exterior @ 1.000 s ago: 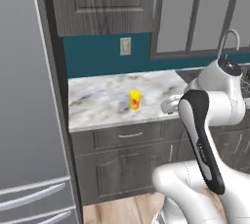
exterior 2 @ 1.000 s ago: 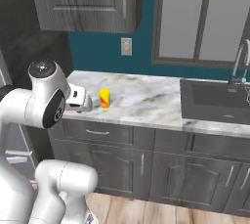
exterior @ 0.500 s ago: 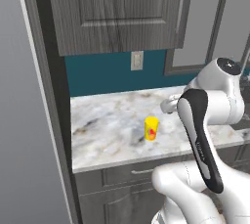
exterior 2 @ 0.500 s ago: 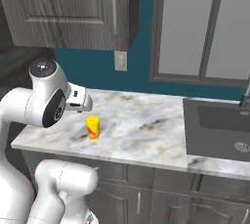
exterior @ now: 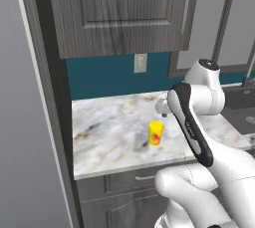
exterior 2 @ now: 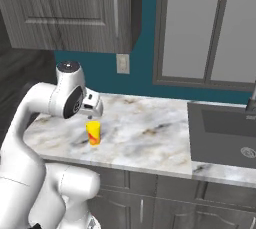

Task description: Place the pitcher and cup on the dining counter for serving.

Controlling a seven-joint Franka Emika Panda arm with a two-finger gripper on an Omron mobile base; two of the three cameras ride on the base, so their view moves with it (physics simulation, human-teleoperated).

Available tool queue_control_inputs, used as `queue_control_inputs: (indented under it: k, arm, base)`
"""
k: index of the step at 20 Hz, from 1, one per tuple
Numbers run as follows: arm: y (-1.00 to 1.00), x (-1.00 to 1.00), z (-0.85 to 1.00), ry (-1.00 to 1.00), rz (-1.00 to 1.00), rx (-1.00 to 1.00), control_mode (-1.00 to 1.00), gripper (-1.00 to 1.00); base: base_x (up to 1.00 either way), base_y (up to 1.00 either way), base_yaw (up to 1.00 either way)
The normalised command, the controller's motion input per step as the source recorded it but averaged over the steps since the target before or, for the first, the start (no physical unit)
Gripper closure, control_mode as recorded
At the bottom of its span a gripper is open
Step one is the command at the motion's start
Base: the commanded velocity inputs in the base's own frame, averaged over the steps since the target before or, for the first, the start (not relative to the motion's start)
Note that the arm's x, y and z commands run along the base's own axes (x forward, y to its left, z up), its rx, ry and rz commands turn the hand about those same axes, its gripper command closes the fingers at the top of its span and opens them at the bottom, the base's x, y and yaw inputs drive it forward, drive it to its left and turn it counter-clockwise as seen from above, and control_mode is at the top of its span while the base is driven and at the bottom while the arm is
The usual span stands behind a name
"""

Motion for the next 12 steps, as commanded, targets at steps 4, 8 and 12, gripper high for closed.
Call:
queue_control_inputs:
  k: [4,8,12]
  arm:
    - [-0.04,0.8,-0.71,0.16,-0.07,0.01,-1.0,-1.0]
    - [-0.04,0.89,-0.67,0.09,-0.1,0.0,-1.0,-1.0]
    - [-0.08,0.66,-0.44,0.0,-0.1,0.0,-1.0,-1.0]
  base:
    - [0.0,0.0,0.0]
    - [0.0,0.0,0.0]
    - [0.0,0.0,0.0]
